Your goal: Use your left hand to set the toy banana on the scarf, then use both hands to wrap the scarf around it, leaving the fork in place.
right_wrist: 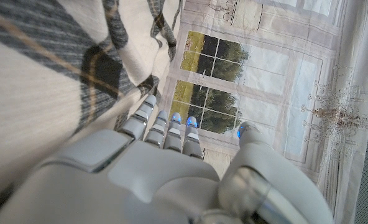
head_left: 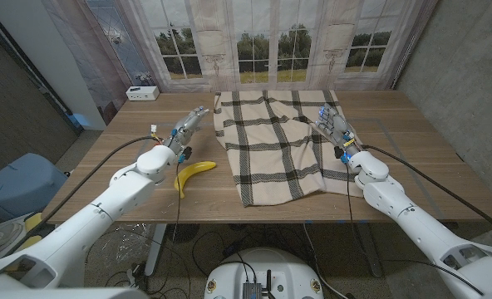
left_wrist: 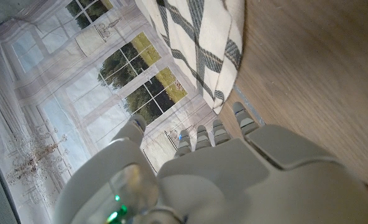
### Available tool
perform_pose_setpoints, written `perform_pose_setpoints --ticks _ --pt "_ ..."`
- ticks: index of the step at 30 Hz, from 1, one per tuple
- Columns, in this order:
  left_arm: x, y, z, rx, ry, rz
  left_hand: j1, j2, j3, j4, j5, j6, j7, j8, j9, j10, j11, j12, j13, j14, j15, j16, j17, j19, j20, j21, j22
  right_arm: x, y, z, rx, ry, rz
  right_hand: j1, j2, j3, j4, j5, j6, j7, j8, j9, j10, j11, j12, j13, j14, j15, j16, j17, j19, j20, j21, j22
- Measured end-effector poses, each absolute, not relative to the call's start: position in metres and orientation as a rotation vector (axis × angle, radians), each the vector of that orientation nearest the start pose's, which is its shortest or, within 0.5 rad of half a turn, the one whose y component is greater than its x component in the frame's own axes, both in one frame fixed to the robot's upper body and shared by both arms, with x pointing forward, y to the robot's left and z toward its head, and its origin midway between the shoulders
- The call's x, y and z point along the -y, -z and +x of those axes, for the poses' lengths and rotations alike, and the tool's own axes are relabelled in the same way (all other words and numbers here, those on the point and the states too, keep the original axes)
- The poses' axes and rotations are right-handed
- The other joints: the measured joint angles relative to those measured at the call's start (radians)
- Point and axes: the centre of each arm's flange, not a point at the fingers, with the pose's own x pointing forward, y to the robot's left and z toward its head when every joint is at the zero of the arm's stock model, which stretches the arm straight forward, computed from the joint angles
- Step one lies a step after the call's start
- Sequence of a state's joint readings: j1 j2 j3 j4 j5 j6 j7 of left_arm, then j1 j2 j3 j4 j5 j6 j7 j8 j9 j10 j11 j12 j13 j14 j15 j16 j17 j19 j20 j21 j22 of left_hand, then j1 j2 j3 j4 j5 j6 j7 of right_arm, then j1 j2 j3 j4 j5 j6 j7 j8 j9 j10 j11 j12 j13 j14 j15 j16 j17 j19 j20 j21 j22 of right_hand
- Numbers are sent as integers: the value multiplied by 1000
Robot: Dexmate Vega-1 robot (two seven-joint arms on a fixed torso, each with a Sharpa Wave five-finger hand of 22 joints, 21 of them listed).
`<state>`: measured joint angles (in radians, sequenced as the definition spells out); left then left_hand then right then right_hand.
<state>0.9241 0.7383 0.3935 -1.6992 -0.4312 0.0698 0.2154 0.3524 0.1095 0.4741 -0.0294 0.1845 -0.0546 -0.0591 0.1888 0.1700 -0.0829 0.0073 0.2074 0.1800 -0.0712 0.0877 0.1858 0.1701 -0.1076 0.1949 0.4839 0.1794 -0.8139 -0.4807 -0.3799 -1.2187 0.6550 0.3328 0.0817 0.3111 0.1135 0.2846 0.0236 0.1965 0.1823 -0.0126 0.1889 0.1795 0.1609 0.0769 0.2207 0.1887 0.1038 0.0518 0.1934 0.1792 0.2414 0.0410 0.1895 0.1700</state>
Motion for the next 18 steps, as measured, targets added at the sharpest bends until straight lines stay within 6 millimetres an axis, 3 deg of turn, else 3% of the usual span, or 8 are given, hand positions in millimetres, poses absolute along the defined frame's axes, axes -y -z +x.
perform_pose_setpoints --ticks 18 --pt "-280 -5 566 382 -27 603 4 -4 -2 -12 -4 3 0 0 0 14 -4 4 4 5 5 0 0 -9 1 -8 0 288 30 671 617 -269 51 0 0 4 -4 0 0 0 0 0 6 2 0 0 0 0 0 0 0 0 0 0"
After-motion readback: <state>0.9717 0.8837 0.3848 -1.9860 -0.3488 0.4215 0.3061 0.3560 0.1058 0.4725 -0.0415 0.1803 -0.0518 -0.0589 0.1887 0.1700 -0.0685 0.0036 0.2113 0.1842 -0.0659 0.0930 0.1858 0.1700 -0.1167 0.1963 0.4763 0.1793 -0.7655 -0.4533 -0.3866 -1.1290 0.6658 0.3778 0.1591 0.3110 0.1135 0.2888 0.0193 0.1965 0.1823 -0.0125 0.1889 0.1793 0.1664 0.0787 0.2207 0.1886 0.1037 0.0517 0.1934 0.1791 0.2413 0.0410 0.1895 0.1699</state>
